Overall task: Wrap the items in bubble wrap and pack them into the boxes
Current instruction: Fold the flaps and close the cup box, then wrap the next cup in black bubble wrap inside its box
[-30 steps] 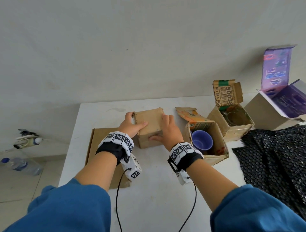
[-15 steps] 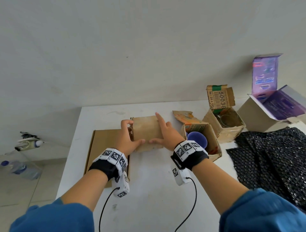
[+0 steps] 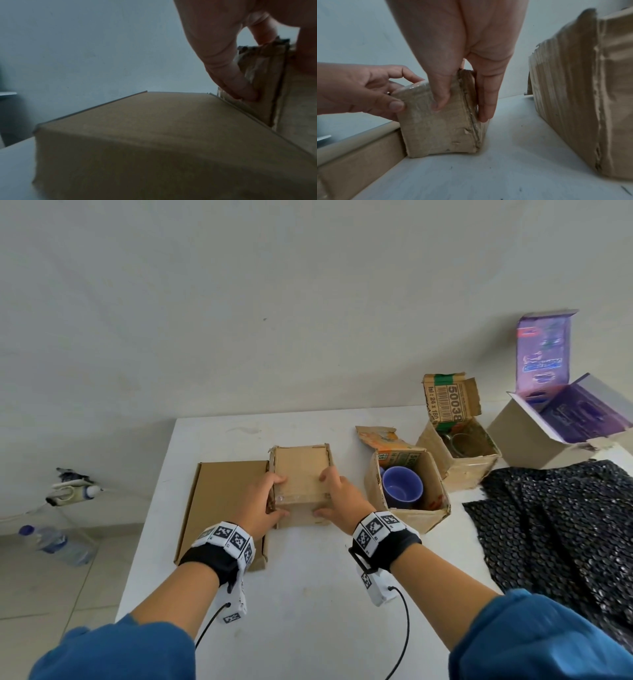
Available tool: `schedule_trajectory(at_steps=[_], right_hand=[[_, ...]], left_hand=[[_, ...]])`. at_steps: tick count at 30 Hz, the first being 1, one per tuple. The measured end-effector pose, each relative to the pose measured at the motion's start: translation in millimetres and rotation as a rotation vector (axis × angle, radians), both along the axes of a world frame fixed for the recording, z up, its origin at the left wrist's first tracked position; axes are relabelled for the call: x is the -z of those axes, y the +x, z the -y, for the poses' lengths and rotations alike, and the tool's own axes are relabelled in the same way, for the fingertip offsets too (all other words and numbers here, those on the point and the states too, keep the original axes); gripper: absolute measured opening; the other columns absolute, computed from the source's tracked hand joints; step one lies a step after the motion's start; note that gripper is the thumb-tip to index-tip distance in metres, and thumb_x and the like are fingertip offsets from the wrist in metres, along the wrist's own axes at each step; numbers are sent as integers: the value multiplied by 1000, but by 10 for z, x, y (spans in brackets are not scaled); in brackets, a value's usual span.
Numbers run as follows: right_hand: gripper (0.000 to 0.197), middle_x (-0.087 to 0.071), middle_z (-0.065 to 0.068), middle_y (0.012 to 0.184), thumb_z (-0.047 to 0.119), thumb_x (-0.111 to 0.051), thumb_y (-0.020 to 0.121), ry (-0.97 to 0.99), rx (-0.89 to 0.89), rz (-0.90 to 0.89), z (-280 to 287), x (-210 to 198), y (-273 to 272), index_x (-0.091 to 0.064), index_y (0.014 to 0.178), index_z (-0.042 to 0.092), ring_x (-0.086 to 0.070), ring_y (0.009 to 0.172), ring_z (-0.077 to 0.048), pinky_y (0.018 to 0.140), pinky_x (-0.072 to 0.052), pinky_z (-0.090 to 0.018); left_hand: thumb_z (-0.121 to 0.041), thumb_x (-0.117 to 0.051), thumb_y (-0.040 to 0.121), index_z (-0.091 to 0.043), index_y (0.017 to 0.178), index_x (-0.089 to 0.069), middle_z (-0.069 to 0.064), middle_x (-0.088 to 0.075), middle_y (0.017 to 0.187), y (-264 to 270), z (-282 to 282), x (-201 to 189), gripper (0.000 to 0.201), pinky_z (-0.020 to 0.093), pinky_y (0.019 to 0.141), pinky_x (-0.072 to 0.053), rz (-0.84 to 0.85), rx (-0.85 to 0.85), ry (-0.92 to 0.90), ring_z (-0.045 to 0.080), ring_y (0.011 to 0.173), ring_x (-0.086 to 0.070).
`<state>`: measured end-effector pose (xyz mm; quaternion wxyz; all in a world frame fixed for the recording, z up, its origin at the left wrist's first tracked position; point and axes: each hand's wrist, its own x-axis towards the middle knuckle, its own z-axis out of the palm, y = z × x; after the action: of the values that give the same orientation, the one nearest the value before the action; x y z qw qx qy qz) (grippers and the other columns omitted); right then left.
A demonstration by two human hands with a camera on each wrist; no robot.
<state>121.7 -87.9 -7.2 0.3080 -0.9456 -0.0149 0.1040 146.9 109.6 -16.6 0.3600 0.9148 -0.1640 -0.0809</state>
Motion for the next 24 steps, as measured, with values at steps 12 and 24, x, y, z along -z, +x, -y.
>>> schedule_trajectory(at_steps=[12, 24], right_hand=[[50, -59, -8, 114, 37, -62, 88, -39, -111, -29, 445, -619, -78, -42, 130, 18, -57, 103, -22, 81, -42, -28], [30, -61, 3, 92, 41, -63, 86, -54, 94, 6, 3089, -1207, -796, -59, 108, 21, -60, 88, -17, 81, -47, -29]], left_hand=[[-35, -70, 81, -17, 114, -58, 8, -34, 142, -7, 570, -583, 39, 34, 107, -23, 85, -91, 338, 27, 134, -25], [-38, -63, 85, -30, 104, -59, -8, -58, 112, -529, 2889, -1187, 21, 32, 88, -44, 211, 130, 165, 13, 105, -54]])
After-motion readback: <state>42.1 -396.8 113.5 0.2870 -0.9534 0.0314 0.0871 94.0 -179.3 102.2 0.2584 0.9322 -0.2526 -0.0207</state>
